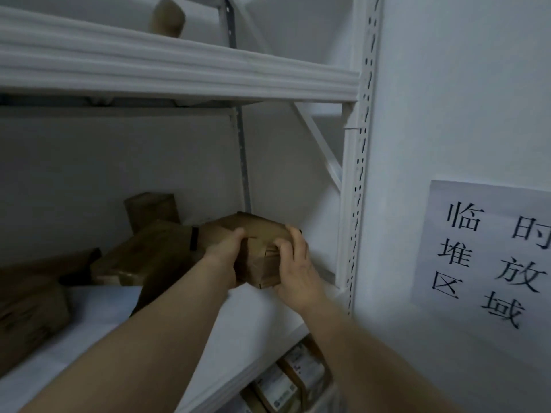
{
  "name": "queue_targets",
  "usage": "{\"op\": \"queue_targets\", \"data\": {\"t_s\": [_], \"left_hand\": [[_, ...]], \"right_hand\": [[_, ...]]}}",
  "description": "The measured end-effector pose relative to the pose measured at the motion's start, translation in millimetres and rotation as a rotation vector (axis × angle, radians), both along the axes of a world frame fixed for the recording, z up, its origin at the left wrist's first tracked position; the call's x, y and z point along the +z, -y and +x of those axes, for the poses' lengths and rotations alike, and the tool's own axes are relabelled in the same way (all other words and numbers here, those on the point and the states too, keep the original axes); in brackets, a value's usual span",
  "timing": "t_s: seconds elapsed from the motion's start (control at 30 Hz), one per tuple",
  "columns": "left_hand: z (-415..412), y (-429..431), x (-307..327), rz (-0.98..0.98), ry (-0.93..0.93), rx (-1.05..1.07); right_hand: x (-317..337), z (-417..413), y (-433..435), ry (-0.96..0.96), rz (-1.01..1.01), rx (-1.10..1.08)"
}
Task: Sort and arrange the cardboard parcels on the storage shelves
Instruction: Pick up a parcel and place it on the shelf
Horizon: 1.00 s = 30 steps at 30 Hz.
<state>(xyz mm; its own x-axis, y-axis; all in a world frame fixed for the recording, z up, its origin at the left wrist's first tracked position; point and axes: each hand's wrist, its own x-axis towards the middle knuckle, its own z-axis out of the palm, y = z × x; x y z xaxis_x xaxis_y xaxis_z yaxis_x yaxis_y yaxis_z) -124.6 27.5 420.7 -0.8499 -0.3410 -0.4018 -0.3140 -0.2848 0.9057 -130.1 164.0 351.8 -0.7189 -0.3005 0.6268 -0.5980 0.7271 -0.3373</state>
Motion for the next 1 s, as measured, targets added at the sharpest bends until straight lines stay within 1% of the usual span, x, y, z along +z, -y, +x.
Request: {"op": "queue_targets", "data": {"t_s": [0.07,0.1,0.13,0.2,0.23,0.3,0.33,0.37,0.43,0.5,0.57,0.6,0.63,0.73,0.8,0.87,1.0], "left_hand": [[19.9,1.6,-3.2,0.004,-0.01,0.046],[29.3,3.0,-6.2,0.006,-0.02,0.077],[40.0,3.2,-7.6,0.007,-0.031,0.107],[59.9,1.9,-12.0,0.027,-0.032,0.18],[67.7,0.6,-14.3,0.041,-0.03,0.202],[86.5,-5.5,-16.3,0.076,-0.033,0.221],[94.3,-9.2,-18.0,0.098,-0.037,0.222],[102.2,-14.0,-18.6,0.12,-0.05,0.218],[121.6,-27.2,-17.4,0.124,-0.063,0.208],[138.3,-33.4,-19.3,0.102,-0.067,0.221],[149.2,-30.8,-23.4,0.051,-0.052,0.206],[154.4,-29.8,-23.2,0.01,-0.04,0.188],[158.3,-28.7,-22.0,-0.031,-0.035,0.176],[164.8,-29.4,-15.8,-0.068,-0.03,0.145],[166.0,-33.2,-7.0,-0.033,-0.067,0.115],[164.1,-35.0,2.7,-0.003,-0.118,0.103],[159.0,-36.7,24.9,-0.069,-0.137,0.176]], "right_hand": [[-3.5,19.0,-4.4,0.041,0.016,0.069],[-5.9,27.4,-6.8,0.063,-0.009,0.08],[-7.7,33.9,-9.3,0.084,-0.083,0.071],[-5.4,47.3,-14.9,0.207,-0.348,0.033],[-4.2,51.3,-17.4,0.338,-0.513,0.027],[1.7,60.3,-21.6,0.709,-0.82,0.071],[2.4,64.4,-24.4,0.877,-0.914,0.081],[1.5,66.7,-27.3,1.005,-0.975,0.094],[5.9,77.7,-35.9,1.16,-1.054,0.169],[8.1,87.1,-40.8,1.228,-1.107,0.248],[8.5,95.0,-41.9,1.219,-1.106,0.318],[9.6,101.0,-42.6,1.177,-1.098,0.327],[6.6,101.3,-43.1,1.12,-1.042,0.318],[11.6,111.0,-46.4,0.821,-0.69,0.21],[16.3,115.4,-47.4,0.634,-0.53,0.21],[23.4,120.4,-43.9,0.453,-0.454,0.224],[28.6,126.0,-28.0,0.124,-0.305,0.247]]}}
